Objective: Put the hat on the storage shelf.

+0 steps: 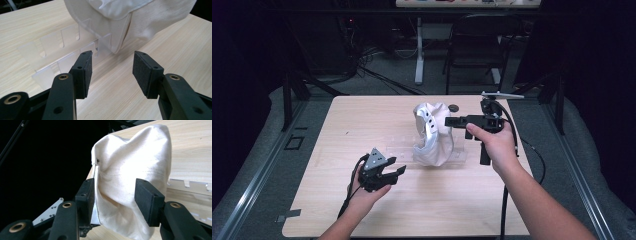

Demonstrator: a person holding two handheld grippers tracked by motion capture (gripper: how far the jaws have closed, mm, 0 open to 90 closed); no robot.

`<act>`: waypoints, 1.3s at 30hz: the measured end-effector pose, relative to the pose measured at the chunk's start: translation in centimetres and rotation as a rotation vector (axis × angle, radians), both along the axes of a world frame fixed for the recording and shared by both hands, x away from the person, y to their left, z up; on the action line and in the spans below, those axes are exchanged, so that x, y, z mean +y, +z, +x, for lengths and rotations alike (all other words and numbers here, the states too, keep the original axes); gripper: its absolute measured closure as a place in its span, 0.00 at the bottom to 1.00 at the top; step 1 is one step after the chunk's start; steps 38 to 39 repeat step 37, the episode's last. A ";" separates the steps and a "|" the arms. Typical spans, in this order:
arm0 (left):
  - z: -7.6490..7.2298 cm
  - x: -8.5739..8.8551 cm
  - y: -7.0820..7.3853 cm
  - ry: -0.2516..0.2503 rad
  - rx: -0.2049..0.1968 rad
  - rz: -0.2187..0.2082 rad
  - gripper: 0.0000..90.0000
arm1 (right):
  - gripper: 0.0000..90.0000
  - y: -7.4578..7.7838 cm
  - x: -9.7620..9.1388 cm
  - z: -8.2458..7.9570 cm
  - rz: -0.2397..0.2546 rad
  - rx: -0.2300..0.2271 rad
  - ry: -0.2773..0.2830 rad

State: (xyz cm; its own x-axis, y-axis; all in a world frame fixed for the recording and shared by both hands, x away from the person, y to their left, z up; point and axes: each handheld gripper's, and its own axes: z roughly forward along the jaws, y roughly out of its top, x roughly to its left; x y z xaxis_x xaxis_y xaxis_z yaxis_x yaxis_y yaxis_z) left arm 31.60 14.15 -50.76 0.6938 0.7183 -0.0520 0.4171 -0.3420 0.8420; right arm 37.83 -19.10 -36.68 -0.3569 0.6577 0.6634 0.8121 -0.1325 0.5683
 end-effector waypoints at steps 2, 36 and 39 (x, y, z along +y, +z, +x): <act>-0.1 0.3 -0.2 0.007 0.003 -0.005 0.56 | 0.56 -0.2 -0.2 -0.4 -0.007 -0.011 -0.005; -0.8 1.9 -3.1 0.030 0.014 0.005 0.54 | 0.53 -5.1 -0.1 -6.9 -0.144 -0.206 -0.073; -0.8 1.7 -3.1 0.025 0.013 0.003 0.54 | 0.53 -5.3 -0.3 -7.1 -0.146 -0.211 -0.079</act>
